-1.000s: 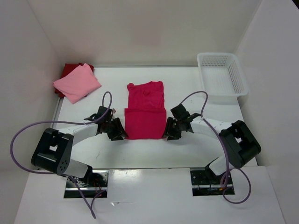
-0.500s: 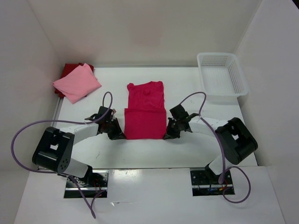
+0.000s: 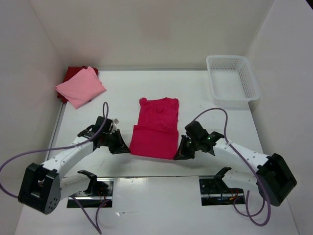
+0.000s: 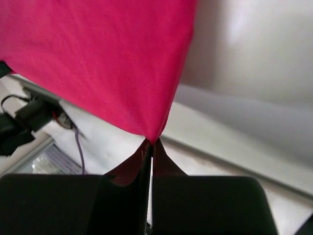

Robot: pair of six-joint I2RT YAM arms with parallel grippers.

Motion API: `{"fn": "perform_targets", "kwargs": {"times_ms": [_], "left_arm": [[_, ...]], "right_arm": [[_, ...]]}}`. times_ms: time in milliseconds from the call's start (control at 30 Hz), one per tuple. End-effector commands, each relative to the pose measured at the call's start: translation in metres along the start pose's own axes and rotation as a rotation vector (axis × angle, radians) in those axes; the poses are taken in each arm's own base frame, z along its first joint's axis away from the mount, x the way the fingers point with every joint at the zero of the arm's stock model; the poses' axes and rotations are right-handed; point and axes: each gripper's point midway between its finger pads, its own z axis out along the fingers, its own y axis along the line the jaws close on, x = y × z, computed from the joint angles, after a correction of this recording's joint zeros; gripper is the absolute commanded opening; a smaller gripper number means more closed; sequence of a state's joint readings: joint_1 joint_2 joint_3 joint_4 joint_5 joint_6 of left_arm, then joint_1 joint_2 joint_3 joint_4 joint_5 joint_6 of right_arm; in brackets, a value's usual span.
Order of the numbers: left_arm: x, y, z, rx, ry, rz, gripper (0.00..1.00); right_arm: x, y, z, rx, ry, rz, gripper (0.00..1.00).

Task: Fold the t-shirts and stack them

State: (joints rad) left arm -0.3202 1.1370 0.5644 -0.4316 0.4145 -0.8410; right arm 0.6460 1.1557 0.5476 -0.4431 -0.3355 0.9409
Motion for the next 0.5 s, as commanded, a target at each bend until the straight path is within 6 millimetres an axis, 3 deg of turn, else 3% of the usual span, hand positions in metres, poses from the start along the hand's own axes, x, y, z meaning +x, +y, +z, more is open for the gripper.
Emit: {"fn": "perform_targets", "kwargs": {"times_ms": [0,67,100,133,200,233,300,333,367,433,467], "left_arm": [[0.034,0.001,-0.025,-0.021,0.114,-0.055,0.0],[0.021,-0.012,-0.037,-0.014,0.072,-0.006,0.0],[0.003,-0.034,-0.048,0.005,0.037,0.023,0.0],[-0.01,-0.047,-0.053,0.017,0.008,0.048,0.0],[-0.034,-0.062,-0.052,0.0,-0.008,0.086,0.0],[-0.057,-0.088,-0.061,0.041,-0.071,0.133,0.0],[-0.094,-0.096,-0.05,0.061,-0.098,0.127,0.0],[-0.115,-0.113,-0.055,0.102,-0.143,0.153,0.0],[-0.138,-0.116,-0.043,0.098,-0.168,0.15,0.0],[-0.171,-0.126,-0.039,0.103,-0.22,0.151,0.0],[-0.189,-0.12,-0.019,0.07,-0.22,0.147,0.0]], "right_arm": [[0.02,0.0,-0.026,0.013,0.053,0.059,0.0],[-0.009,0.012,-0.042,-0.018,-0.019,0.054,0.0],[-0.02,0.008,-0.043,0.014,-0.021,0.063,0.0],[-0.04,0.02,-0.054,-0.015,-0.059,-0.007,0.0],[-0.08,0.019,-0.059,0.008,-0.106,-0.004,0.0],[-0.11,0.034,-0.072,-0.003,-0.18,-0.076,0.0],[-0.146,0.034,-0.07,0.026,-0.202,-0.077,0.0],[-0.174,0.052,-0.083,0.003,-0.276,-0.124,0.0],[-0.189,0.055,-0.083,0.004,-0.304,-0.131,0.0],[-0.231,0.062,-0.08,-0.003,-0.351,-0.13,0.0],[-0.245,0.063,-0.077,-0.006,-0.366,-0.138,0.0]]}}
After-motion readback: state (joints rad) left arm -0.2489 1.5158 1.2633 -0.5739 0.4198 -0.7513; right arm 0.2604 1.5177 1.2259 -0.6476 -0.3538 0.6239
